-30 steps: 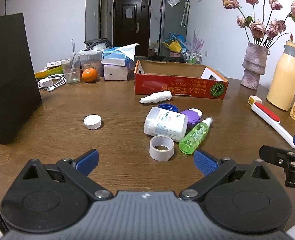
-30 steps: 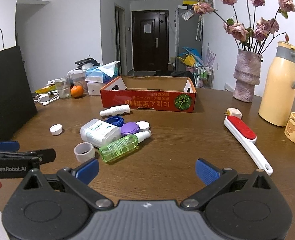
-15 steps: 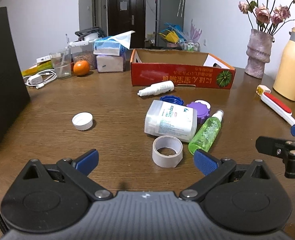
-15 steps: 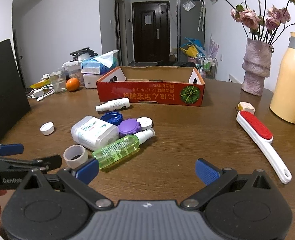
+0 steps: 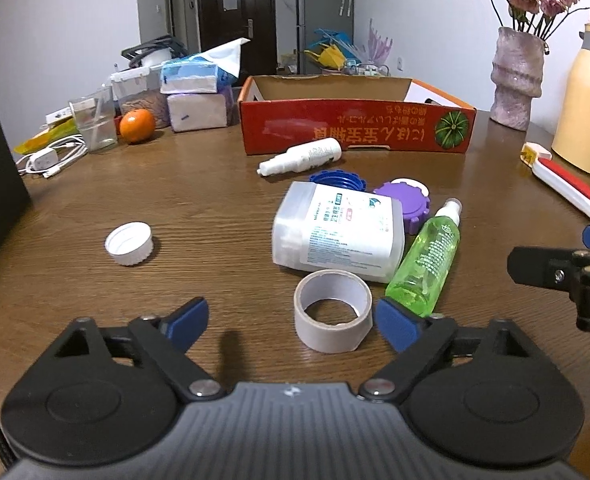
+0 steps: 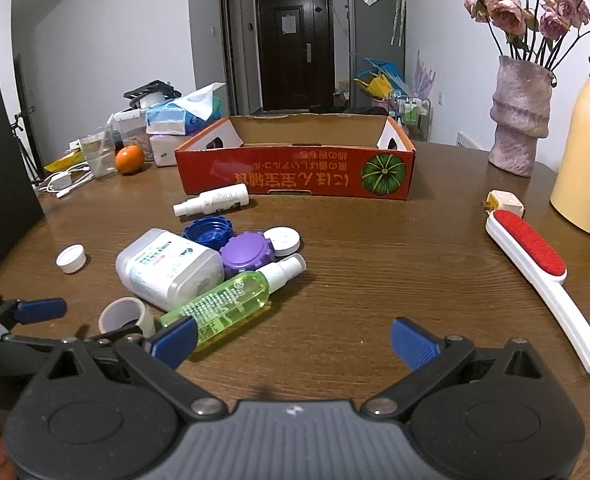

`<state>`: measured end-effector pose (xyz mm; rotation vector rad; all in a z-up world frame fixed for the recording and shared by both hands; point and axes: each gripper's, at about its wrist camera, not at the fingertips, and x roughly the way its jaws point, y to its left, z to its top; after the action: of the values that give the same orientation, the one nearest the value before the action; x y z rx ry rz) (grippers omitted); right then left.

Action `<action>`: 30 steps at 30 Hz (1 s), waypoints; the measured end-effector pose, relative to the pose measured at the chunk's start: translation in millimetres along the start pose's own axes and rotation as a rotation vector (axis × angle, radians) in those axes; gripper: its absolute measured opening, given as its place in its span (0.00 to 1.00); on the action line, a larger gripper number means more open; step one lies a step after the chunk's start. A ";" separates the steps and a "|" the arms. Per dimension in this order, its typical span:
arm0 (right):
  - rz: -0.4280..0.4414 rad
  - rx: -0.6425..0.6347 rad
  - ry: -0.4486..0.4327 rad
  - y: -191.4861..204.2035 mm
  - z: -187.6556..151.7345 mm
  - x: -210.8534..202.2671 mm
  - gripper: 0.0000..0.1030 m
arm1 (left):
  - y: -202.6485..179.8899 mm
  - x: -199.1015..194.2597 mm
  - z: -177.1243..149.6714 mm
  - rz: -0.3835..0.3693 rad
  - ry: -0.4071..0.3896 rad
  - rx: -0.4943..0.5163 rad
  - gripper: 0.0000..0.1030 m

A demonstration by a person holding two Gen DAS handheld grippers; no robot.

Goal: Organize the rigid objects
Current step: 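Reach the left tool to the grey tape roll and close on it, then close the right tool on the green spray bottle while the left tool holds the tape roll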

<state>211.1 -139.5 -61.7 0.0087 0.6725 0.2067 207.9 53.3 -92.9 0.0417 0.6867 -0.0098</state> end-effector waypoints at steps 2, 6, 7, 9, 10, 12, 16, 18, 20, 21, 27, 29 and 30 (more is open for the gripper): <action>0.000 0.003 0.004 -0.2 1.5 4.6 1.00 | 0.3 3.3 0.4 -0.013 0.001 0.000 0.77; 0.002 0.001 0.013 2.5 5.2 12.6 1.00 | 0.1 7.3 0.0 -0.070 0.012 0.012 0.46; 0.002 0.001 0.015 3.5 6.0 14.4 1.00 | 0.2 8.2 -0.2 -0.081 0.016 0.014 0.44; 0.003 -0.001 0.020 6.2 7.8 18.2 1.00 | 2.5 7.7 -0.8 -0.091 0.013 0.004 0.44; 0.003 -0.002 0.022 8.0 8.8 20.5 1.00 | 4.5 7.5 -0.8 -0.097 0.011 -0.003 0.44; 0.002 -0.004 0.026 11.3 10.0 23.7 1.00 | 9.6 6.8 -0.3 -0.105 0.004 -0.021 0.44; -0.008 -0.009 0.031 18.3 14.9 30.7 1.00 | 21.8 5.4 1.0 -0.099 -0.011 -0.042 0.43; -0.019 -0.006 0.033 21.2 17.4 35.2 1.00 | 28.9 4.9 1.7 -0.092 -0.020 -0.057 0.43; -0.029 0.003 0.038 23.8 20.2 40.8 0.99 | 36.1 4.3 2.1 -0.087 -0.026 -0.071 0.43; -0.033 0.006 0.041 24.8 21.4 43.5 0.99 | 39.5 4.0 2.2 -0.084 -0.030 -0.079 0.43; -0.067 0.009 0.068 35.6 25.1 60.0 0.94 | 56.7 2.8 3.8 -0.069 -0.045 -0.123 0.43; -0.082 0.008 0.072 39.3 25.0 64.6 0.93 | 60.9 2.2 4.2 -0.069 -0.051 -0.135 0.43; -0.091 0.005 0.074 40.9 24.7 66.6 0.92 | 63.0 2.0 4.4 -0.070 -0.053 -0.141 0.43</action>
<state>269.6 -85.1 -80.5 -0.0247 0.7458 0.1178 213.8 116.1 -88.5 -0.1177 0.6345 -0.0291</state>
